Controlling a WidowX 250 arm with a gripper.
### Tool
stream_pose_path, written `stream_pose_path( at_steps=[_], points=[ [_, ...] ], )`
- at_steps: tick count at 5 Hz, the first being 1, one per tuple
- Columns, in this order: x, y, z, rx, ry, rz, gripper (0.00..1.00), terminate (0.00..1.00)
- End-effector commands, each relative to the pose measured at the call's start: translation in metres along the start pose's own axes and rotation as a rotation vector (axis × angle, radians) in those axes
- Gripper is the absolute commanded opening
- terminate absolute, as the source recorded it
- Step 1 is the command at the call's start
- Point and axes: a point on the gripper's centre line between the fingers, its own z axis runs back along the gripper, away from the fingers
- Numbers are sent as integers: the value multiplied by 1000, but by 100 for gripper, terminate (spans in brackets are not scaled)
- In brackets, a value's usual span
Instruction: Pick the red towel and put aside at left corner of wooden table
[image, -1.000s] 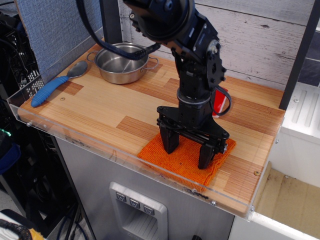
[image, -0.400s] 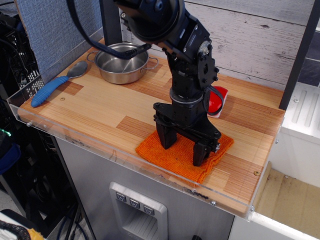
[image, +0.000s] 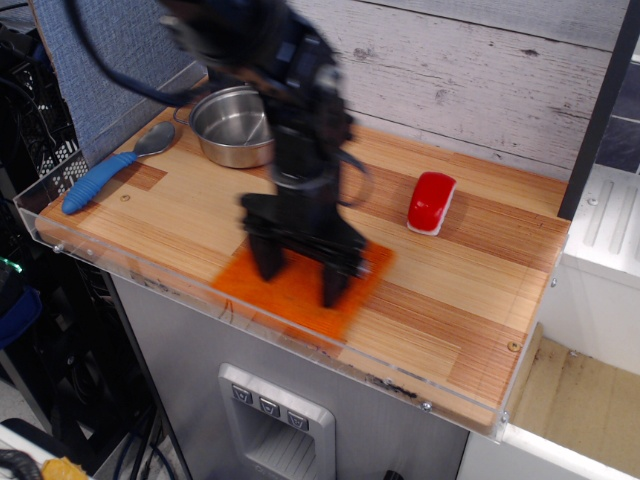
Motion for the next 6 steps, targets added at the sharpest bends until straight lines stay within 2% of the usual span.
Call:
stream_pose_path(
  at_steps=[1,2,3,4,5,6],
  points=[
    [-1,72,-6,6,68,112,100,0],
    [7,96,-2,12,68,132,100,0],
    [11,105,4,28,53,127,100,0],
    [12,104,11,75,42,90,100,0],
    [11,85,13,61,41,26,100,0],
    [13,72,34,44,-13,-16,100,0]
  ],
)
